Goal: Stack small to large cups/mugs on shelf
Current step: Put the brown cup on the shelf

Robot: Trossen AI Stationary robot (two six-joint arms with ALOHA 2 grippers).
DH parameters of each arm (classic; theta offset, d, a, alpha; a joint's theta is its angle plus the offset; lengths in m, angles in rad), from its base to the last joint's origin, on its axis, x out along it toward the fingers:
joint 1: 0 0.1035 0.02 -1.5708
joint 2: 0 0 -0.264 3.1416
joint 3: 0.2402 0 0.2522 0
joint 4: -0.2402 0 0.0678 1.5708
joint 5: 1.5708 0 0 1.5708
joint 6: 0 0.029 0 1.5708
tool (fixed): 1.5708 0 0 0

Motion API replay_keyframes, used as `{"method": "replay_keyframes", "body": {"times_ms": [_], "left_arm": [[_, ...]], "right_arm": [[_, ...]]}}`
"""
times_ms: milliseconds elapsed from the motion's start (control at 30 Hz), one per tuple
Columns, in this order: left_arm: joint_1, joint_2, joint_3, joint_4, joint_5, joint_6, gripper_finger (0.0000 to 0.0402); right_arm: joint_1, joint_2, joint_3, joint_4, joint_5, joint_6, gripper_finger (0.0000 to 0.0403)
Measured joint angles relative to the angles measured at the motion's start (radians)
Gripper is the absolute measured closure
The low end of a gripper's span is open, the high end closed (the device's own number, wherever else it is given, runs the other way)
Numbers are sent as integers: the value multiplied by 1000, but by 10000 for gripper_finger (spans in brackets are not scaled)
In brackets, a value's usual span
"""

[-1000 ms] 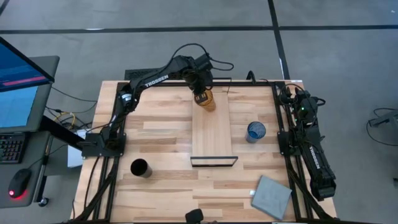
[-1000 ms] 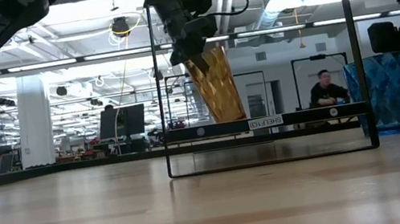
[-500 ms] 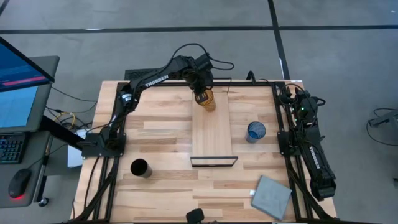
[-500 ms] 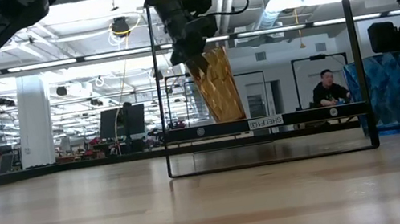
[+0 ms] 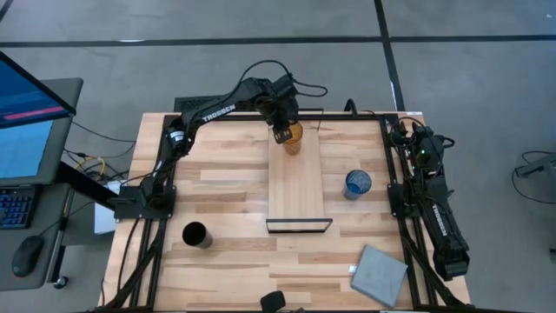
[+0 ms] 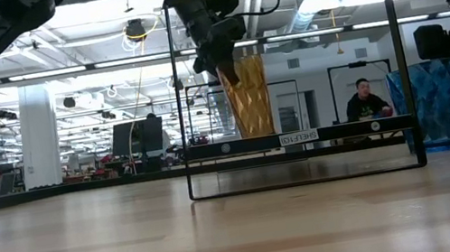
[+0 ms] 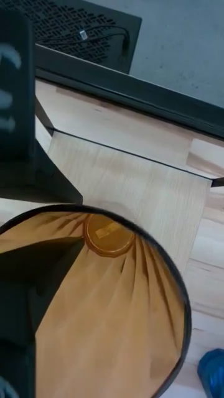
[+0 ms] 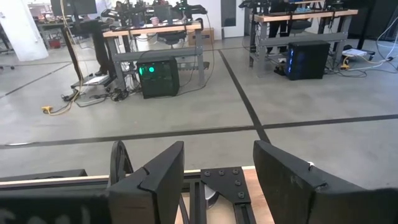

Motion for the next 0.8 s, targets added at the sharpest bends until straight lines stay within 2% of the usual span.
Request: {"method": "replay_keyframes", "body": {"times_ms": [300,800], "left_arm": [[0,-1,0,1,0,7,282],[0,-1,0,71,26,29,280]], "right_arm": [[0,0,0,0,0,0,189],[0,0,0,0,0,0,189]]}}
